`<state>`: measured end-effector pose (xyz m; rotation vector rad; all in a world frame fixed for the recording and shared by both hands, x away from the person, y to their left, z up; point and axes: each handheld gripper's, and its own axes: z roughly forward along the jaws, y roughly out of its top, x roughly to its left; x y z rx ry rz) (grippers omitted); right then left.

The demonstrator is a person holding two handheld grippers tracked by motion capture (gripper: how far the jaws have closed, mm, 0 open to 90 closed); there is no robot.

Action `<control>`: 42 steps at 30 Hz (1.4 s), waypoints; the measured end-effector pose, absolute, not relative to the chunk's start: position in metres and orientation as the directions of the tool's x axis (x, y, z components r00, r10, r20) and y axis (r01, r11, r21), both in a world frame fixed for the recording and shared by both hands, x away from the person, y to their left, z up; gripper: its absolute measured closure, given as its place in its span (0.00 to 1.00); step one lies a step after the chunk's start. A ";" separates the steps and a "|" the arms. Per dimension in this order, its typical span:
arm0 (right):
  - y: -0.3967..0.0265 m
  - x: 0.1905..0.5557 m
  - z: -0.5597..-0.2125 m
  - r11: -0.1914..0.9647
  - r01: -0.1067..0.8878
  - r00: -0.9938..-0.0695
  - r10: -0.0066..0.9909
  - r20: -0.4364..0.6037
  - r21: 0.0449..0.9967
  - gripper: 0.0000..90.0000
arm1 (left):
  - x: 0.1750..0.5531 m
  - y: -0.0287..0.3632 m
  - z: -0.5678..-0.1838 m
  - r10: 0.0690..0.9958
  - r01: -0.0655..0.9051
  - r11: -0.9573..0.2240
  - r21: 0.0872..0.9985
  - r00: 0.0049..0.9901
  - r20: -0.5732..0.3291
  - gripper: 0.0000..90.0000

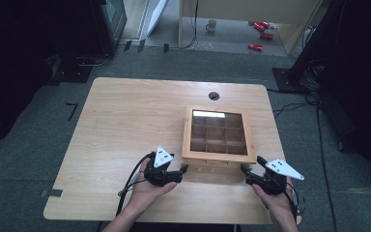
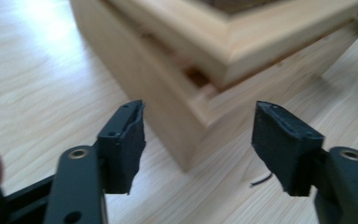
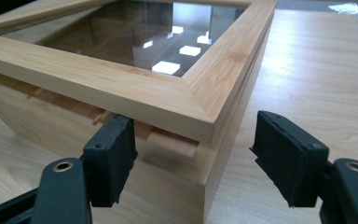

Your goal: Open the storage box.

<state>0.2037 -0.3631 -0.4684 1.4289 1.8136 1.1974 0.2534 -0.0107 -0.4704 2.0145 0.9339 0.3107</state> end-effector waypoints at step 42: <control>-0.373 0.259 -0.392 0.156 0.278 -0.359 0.932 -0.048 0.948 0.39 | 0.252 0.010 -0.519 0.824 0.577 -0.394 0.716 0.567 -0.004 0.22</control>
